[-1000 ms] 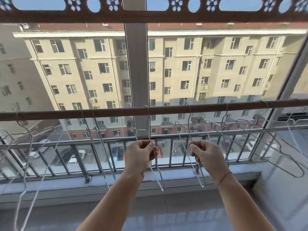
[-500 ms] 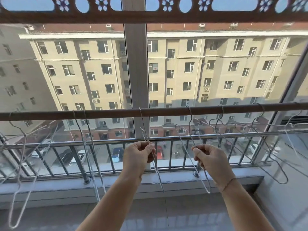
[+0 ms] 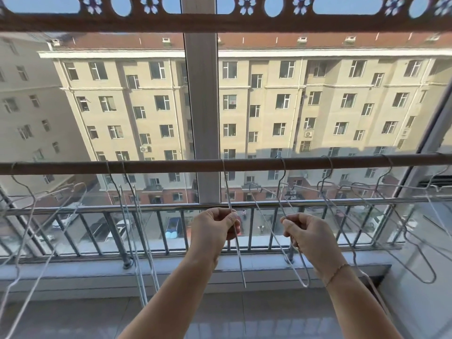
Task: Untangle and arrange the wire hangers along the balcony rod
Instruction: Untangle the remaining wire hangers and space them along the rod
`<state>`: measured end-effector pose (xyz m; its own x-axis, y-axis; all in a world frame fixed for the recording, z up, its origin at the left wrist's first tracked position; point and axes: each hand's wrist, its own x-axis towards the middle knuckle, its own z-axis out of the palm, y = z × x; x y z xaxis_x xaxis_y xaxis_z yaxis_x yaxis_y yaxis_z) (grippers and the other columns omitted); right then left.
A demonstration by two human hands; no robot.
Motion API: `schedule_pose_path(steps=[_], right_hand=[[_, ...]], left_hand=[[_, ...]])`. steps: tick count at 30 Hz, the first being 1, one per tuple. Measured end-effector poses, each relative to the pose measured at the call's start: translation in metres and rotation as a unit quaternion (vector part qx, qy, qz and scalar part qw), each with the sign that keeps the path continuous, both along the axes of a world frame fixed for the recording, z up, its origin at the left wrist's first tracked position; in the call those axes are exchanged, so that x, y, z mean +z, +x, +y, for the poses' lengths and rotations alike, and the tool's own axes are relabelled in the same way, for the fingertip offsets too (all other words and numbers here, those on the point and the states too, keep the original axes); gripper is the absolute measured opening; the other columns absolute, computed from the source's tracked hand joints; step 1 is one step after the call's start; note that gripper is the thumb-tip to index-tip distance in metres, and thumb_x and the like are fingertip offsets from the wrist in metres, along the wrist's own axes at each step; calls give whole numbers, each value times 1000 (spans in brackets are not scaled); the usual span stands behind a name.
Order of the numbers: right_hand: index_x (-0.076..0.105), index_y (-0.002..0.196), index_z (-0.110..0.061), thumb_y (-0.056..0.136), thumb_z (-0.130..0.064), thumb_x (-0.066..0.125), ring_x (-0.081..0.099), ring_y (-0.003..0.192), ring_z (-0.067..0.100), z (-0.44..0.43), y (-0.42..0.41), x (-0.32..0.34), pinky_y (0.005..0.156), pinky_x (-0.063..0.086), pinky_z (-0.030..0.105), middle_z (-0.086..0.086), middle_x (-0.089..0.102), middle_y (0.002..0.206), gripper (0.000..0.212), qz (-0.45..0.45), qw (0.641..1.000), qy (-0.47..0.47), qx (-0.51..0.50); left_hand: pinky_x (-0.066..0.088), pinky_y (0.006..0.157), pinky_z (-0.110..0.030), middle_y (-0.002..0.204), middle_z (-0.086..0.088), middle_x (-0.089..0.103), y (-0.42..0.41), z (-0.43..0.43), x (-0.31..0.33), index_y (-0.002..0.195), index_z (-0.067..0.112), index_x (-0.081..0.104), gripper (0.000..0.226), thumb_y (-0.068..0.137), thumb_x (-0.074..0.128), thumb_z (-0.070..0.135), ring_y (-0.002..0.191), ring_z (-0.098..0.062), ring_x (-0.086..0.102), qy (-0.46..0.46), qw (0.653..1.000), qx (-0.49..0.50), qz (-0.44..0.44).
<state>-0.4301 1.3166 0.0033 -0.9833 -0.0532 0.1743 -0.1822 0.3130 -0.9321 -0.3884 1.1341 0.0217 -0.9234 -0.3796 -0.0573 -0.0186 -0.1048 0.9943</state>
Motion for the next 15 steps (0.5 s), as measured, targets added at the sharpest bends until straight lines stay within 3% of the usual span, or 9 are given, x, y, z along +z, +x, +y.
schedule_pose_path(steps=[4, 9, 12, 15], right_hand=[[65, 92, -14, 87, -18, 61, 56, 66, 14, 0, 4, 1, 61, 43, 19, -2, 64, 74, 8, 15, 998, 53, -18], [60, 112, -13, 86, -25, 61, 57, 92, 20, 2, 18, 13, 86, 47, 33, 5, 60, 104, 29, 77, 980, 153, -99], [60, 112, -13, 86, -21, 60, 59, 73, 22, -13, 37, 32, 69, 49, 28, 4, 60, 101, 27, 154, 974, 135, -102], [64, 102, -18, 86, -18, 61, 56, 57, 7, -48, 58, 51, 50, 42, 10, -6, 62, 80, 17, 189, 978, 79, -52]], left_hand=[[53, 52, -19, 66, -9, 68, 3, 2, 0, 79, 5, 69, 10, 86, 62, 2, 54, -14, 63, 1, 1000, 2, 2], [55, 60, -20, 62, 1, 69, 15, -6, -1, 77, 13, 68, 9, 82, 68, 7, 58, -8, 64, -8, 999, 25, 25], [58, 75, -29, 76, -4, 72, 31, -25, 0, 84, 16, 69, 5, 82, 69, 11, 71, -16, 65, -28, 997, 54, 49], [58, 72, -27, 81, -7, 72, 49, -58, 7, 90, 15, 70, 8, 83, 68, 13, 71, -16, 66, -55, 988, 110, 91]])
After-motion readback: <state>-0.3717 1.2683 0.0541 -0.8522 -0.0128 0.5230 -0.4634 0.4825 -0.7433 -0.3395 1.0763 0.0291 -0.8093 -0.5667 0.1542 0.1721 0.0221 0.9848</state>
